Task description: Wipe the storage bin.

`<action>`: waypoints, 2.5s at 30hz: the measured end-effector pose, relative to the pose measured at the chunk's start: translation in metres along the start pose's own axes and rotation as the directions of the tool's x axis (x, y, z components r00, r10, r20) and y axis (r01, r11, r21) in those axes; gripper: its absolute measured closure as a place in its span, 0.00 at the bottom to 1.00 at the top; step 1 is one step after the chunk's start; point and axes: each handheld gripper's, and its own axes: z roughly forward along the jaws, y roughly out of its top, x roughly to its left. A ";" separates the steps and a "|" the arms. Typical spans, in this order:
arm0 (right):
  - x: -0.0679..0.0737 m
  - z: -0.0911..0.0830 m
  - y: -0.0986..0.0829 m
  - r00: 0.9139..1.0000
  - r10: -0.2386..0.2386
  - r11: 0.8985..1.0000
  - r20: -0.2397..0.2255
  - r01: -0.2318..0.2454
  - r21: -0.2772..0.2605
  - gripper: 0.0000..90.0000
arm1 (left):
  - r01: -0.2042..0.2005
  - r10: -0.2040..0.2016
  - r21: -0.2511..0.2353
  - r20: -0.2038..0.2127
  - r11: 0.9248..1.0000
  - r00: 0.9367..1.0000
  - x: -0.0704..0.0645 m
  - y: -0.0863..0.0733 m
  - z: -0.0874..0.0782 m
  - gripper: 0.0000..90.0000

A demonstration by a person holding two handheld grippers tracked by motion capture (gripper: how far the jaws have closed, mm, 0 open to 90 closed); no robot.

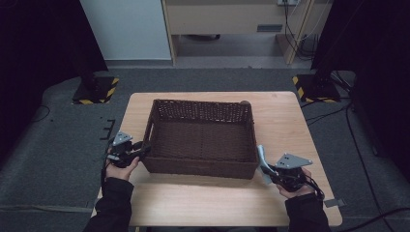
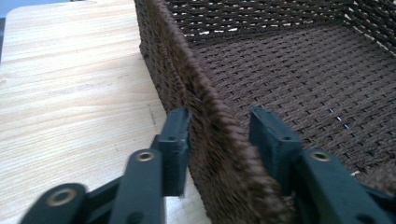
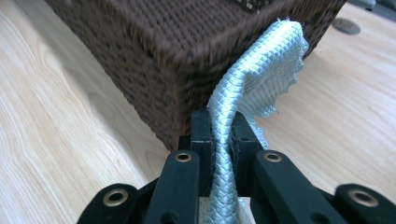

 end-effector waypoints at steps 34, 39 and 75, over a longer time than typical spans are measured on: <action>0.014 -0.017 0.006 1.000 0.009 0.998 -0.002 -0.009 -0.058 0.93 | 0.032 -0.030 0.022 -0.096 0.999 0.995 -0.010 0.010 0.008 0.84; 0.017 -0.011 0.000 1.000 0.003 1.000 -0.010 -0.003 -0.017 0.93 | 0.005 -0.003 0.022 -0.074 1.000 0.997 -0.004 0.012 0.006 0.70; 0.010 -0.012 0.004 0.999 0.035 0.999 0.016 -0.034 -0.035 0.91 | -0.035 0.036 0.021 -0.021 0.999 0.999 0.009 0.024 0.027 0.76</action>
